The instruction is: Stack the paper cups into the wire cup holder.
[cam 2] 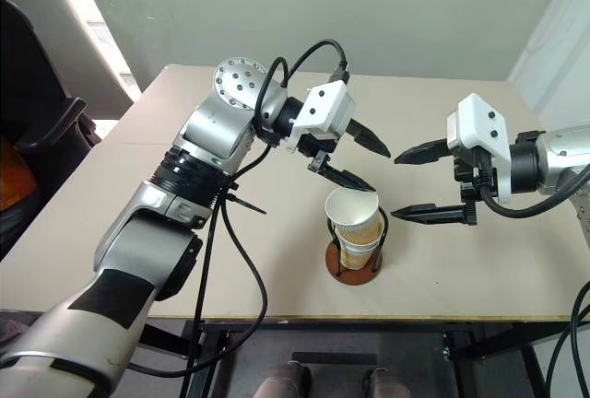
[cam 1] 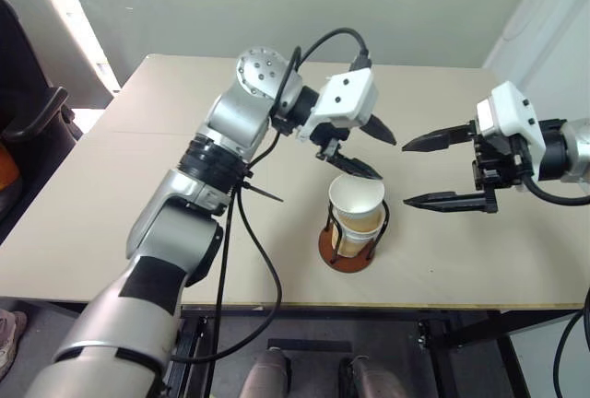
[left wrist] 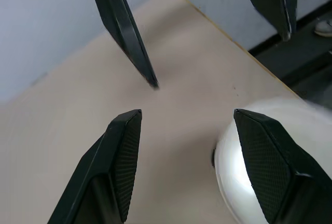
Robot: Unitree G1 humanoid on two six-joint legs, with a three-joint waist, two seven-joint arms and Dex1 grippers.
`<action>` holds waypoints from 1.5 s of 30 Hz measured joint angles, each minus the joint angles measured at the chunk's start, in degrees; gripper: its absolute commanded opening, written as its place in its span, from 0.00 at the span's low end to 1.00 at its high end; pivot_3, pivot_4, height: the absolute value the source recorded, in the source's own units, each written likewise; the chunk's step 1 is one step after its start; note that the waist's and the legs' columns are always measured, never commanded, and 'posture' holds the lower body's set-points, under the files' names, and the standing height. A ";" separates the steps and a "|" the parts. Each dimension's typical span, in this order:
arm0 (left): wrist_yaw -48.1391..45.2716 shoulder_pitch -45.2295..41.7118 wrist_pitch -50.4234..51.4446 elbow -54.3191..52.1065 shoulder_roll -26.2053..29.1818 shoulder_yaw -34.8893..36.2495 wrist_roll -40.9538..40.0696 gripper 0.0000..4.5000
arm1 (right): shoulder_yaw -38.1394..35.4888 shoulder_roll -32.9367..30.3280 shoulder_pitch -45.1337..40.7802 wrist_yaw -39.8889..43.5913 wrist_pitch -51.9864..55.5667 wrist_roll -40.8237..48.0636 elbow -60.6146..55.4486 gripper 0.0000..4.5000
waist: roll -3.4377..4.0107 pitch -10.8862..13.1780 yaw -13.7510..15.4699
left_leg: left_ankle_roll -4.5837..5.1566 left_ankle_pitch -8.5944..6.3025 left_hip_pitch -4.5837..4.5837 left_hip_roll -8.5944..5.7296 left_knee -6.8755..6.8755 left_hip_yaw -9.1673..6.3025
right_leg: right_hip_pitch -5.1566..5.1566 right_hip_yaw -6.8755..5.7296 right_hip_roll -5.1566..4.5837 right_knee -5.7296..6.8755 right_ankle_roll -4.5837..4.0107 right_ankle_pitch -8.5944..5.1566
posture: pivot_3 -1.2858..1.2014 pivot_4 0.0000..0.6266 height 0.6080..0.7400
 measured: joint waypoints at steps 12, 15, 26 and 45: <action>-4.10 4.99 7.34 -7.44 13.62 4.85 -3.64 0.67 | -0.85 -1.51 2.12 3.00 -0.56 0.86 1.08 0.96 | 0.10 -0.06 -0.62 | 0.06 -0.03 0.21 0.04 -0.09 0.44 | -0.04 0.50 0.13 -0.03 0.09 -0.02 | 0.52 0.24 1.00; -4.32 16.49 15.17 -15.34 26.15 8.71 -8.68 0.67 | -0.33 -1.20 2.61 6.02 -0.58 1.76 3.70 0.96 | 0.15 -0.09 -2.06 | -0.04 -0.02 0.42 0.04 -0.20 0.82 | -0.04 0.82 0.33 0.05 0.29 -0.16 | 0.52 0.24 1.00; 3.63 59.11 35.42 -40.33 44.82 41.01 -18.02 0.67 | -3.01 -2.08 6.31 9.11 -1.44 0.84 16.80 0.96 | 0.11 -0.09 -1.56 | 0.18 -0.35 0.69 0.09 -0.28 0.89 | -0.08 0.91 0.06 0.37 -0.94 -0.91 | 0.52 0.24 1.00; 12.73 74.24 40.87 -48.43 42.47 55.17 -23.31 0.67 | 0.24 5.66 -0.33 9.31 -1.66 -1.19 21.40 0.96 | 0.14 -0.11 -2.45 | -0.37 -0.27 1.40 0.16 -1.02 0.86 | 0.07 0.94 0.14 0.38 -1.76 -0.68 | 0.52 0.24 1.00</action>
